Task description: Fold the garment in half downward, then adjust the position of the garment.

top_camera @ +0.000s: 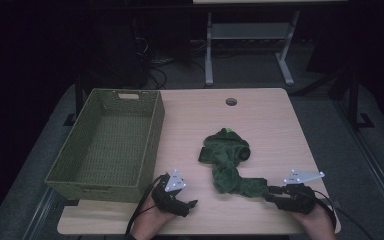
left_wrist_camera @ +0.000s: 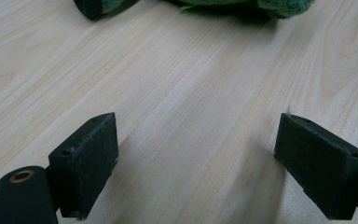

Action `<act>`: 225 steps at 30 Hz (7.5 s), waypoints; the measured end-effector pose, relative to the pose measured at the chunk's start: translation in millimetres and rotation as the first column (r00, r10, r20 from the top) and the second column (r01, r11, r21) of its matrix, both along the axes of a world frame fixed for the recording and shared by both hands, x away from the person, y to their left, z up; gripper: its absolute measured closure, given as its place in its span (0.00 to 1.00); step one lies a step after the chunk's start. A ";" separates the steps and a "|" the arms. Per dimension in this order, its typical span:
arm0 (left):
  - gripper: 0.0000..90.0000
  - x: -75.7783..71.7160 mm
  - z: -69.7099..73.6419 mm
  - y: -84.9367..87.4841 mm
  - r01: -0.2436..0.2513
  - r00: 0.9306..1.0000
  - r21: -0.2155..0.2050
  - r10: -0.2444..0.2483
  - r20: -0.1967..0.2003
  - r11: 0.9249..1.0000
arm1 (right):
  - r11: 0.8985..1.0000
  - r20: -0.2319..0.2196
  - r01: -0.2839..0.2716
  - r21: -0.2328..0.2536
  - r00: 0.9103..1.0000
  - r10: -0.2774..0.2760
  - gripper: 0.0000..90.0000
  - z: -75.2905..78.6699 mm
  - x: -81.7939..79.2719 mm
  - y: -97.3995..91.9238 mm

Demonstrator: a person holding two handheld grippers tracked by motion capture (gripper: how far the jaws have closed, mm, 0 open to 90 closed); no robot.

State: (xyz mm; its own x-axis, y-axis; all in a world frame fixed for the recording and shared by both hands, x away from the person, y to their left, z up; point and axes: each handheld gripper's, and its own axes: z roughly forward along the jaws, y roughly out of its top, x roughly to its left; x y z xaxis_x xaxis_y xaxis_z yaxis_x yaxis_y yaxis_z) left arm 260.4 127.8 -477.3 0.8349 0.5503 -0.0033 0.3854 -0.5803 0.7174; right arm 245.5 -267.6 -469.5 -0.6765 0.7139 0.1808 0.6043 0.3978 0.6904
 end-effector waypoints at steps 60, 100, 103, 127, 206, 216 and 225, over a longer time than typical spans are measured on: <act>0.15 0.9 -0.3 -0.9 -0.002 1.000 -0.003 0.002 0.005 1.000 | 0.947 0.171 -0.319 0.037 0.936 0.308 0.81 55.1 53.7 108.7; 0.15 5.1 5.3 -4.3 0.013 1.000 0.002 -0.013 -0.016 1.000 | 0.978 0.080 -0.208 -0.003 0.975 0.208 0.68 36.6 71.6 113.6; 0.15 6.8 7.1 -4.1 0.011 1.000 0.005 -0.011 -0.014 1.000 | 0.981 0.092 -0.193 0.006 0.977 0.191 0.63 40.8 71.4 108.8; 0.26 47.7 41.8 -18.3 0.012 0.999 -0.038 -0.014 -0.051 0.999 | 0.990 0.160 -0.136 0.027 0.979 0.130 0.53 65.2 86.7 85.9; 0.98 199.3 66.6 -66.8 -0.094 0.996 -0.087 0.094 -0.007 0.992 | 0.989 0.087 0.147 -0.022 0.986 -0.145 0.99 41.9 206.9 52.1; 0.98 195.1 83.7 -63.3 -0.092 0.995 -0.144 0.097 0.028 0.985 | 0.988 0.119 0.149 0.042 0.981 -0.153 0.99 72.8 211.3 45.6; 0.98 172.5 89.3 -59.6 -0.053 0.998 -0.220 0.061 0.030 0.974 | 0.993 0.142 0.094 0.066 0.985 -0.103 0.99 76.0 185.5 40.9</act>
State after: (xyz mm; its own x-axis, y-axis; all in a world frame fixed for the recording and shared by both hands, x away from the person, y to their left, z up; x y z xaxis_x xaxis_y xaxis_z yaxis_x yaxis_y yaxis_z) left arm 432.8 68.2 -388.0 0.8042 0.5860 -0.0994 0.3848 -0.3859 0.8384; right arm 431.0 -226.6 -393.4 -0.6257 0.7693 0.1294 0.5304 0.2979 0.7937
